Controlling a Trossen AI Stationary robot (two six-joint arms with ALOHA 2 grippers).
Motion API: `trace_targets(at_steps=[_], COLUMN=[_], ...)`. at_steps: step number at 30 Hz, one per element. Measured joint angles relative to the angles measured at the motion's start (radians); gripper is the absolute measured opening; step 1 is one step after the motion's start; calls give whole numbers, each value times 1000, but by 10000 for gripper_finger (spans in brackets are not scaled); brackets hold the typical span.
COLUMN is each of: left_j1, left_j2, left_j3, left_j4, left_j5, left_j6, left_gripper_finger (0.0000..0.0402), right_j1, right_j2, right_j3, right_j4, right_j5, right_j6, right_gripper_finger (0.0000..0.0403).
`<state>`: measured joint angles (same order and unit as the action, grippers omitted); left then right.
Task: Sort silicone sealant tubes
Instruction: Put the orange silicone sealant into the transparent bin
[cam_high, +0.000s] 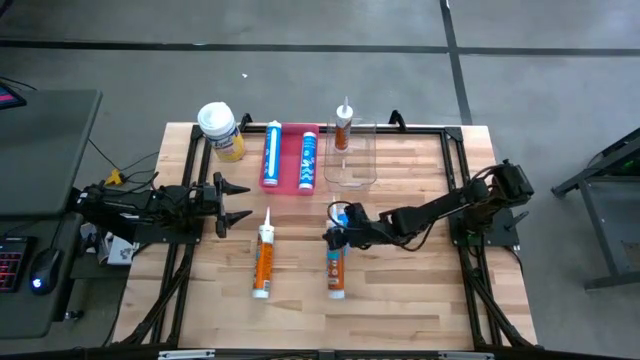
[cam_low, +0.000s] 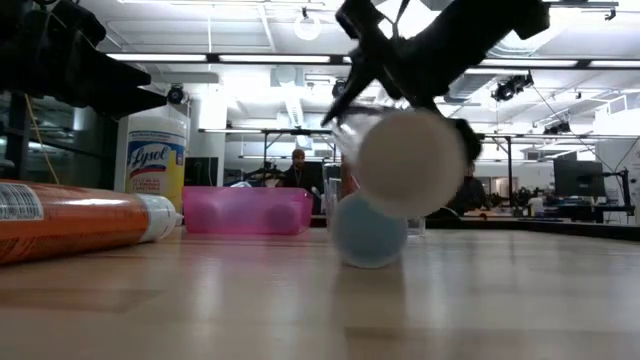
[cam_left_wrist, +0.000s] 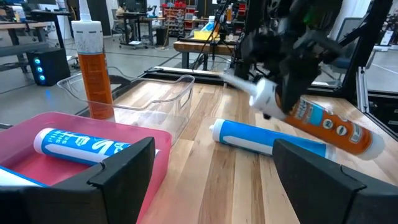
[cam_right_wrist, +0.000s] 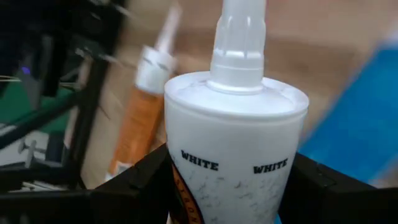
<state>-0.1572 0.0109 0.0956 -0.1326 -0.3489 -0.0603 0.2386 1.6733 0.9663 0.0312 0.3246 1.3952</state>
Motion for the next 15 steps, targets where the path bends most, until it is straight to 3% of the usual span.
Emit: trace_targets(at_steps=[5,15], left_j1=[0,0], left_j2=[0,0], left_j3=[0,0], left_j4=[0,0], left_j5=[0,0], left_j6=[0,0], left_gripper_finger=[319,319], right_j1=[-8,-41], right_j2=[-48,-168], right_j3=[48,258], right_j4=[35,-126], right_j5=[145,476], right_j6=[-162,-624], right_gripper_finger=[209,209])
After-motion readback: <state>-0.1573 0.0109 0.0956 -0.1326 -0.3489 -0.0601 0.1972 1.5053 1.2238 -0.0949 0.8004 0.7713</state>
